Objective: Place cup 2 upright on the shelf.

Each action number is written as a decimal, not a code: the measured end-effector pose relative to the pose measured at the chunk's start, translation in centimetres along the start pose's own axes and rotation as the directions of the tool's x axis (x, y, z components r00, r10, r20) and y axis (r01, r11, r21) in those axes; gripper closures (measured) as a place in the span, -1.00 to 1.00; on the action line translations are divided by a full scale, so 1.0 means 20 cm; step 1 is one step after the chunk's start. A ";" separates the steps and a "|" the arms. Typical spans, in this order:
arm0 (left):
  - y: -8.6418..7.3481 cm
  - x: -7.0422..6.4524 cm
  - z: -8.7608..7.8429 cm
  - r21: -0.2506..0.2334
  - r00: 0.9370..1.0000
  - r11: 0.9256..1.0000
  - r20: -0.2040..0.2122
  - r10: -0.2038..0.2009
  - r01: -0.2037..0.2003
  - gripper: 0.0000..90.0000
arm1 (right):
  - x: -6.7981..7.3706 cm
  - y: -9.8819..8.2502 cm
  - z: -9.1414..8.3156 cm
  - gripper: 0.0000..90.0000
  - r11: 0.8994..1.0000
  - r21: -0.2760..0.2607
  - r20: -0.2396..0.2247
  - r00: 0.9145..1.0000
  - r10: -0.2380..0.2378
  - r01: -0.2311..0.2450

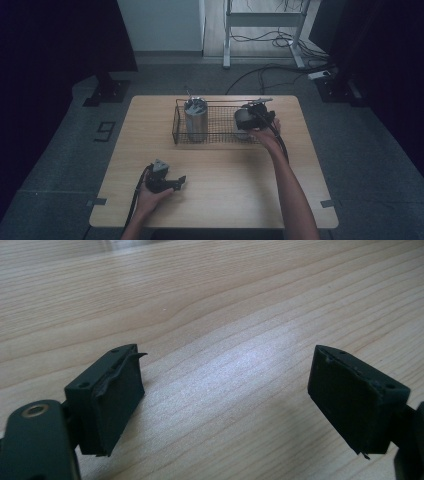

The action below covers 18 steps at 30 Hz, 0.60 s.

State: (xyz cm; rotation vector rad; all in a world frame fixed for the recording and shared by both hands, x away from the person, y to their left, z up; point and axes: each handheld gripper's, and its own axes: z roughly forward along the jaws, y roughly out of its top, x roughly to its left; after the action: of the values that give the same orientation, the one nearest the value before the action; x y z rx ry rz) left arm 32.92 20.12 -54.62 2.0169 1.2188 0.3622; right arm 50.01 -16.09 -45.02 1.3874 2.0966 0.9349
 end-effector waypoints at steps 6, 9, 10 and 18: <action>-0.01 0.00 -0.01 0.000 1.000 1.000 -0.009 -0.006 0.006 -0.68 | 0.01 -0.04 -0.05 -1.00 0.999 -0.041 -0.025 1.000 -0.009 0.008; -0.01 0.00 -0.01 0.001 1.000 1.000 -0.009 -0.009 0.009 -0.68 | 0.01 -0.05 -0.07 -1.00 0.999 -0.044 -0.020 1.000 -0.015 0.014; -0.01 0.00 -0.01 0.001 1.000 1.000 -0.007 -0.011 0.011 -0.68 | 0.01 -0.06 -0.09 -0.99 0.998 -0.061 -0.024 1.000 -0.001 -0.001; -0.01 -0.01 -0.01 0.004 1.000 1.000 -0.005 0.003 -0.003 -0.68 | 0.01 -0.10 -0.17 -0.96 0.994 -0.107 -0.016 1.000 0.013 -0.014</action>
State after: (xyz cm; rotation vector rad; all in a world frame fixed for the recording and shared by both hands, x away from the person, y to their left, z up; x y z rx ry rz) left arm 32.57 20.13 -54.62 2.0230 1.2201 0.3666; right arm 46.31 -17.48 -44.30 1.3458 2.0195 1.0504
